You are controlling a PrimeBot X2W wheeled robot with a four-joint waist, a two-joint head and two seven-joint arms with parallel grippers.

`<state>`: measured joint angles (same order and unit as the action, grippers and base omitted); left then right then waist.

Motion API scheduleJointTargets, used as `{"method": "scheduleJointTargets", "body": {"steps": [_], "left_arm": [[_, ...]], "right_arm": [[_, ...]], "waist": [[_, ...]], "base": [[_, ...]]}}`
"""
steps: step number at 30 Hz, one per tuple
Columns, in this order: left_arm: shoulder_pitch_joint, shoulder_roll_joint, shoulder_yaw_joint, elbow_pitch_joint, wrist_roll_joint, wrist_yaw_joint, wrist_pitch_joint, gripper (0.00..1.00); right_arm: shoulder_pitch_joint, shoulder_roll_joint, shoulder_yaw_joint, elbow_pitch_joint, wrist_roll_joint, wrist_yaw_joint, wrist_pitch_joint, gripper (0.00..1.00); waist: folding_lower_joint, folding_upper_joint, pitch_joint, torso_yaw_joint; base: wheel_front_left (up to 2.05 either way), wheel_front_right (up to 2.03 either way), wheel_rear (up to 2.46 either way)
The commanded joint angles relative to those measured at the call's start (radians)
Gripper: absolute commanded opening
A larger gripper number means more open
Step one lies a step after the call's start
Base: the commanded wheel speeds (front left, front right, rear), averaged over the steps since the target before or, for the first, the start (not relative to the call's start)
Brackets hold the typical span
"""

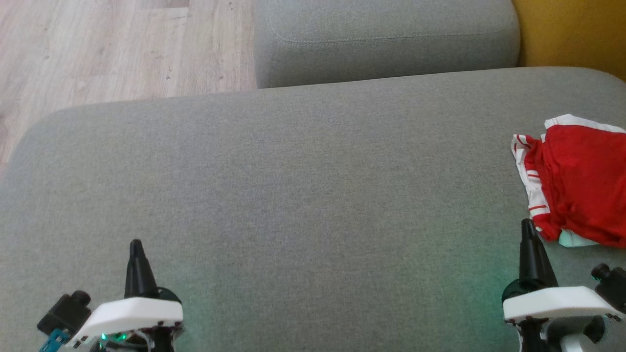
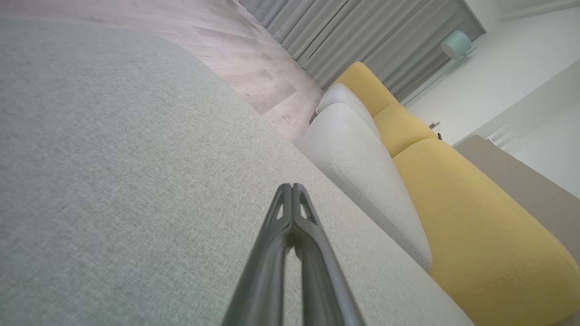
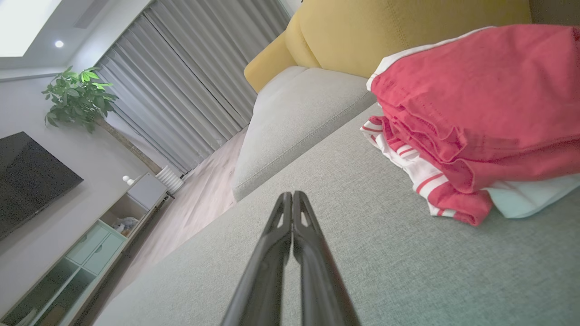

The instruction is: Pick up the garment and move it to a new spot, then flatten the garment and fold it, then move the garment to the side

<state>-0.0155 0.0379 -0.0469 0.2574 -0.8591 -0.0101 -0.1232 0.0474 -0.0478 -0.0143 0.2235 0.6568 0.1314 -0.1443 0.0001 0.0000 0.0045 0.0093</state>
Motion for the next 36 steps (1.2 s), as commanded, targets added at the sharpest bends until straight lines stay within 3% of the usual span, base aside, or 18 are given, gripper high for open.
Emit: {"method": "scheduleJointTargets", "body": {"steps": [1, 36], "left_arm": [[-0.054, 0.006, 0.025, -0.026, -0.025, -0.007, 0.008, 0.00], [-0.071, 0.008, 0.084, -0.020, -0.342, -0.057, 0.108, 0.00]], "right_arm": [[-0.060, -0.020, 0.001, -0.026, 0.035, 0.000, 0.010, 0.00], [-0.100, -0.025, -0.025, -0.006, 0.451, 0.000, 0.104, 0.00]], "waist": [[0.0000, 0.0000, 0.000, 0.000], [-0.0001, 0.0000, -0.001, -0.004]], "base": [[0.00, 0.00, 0.00], [0.00, 0.00, 0.00]]}}
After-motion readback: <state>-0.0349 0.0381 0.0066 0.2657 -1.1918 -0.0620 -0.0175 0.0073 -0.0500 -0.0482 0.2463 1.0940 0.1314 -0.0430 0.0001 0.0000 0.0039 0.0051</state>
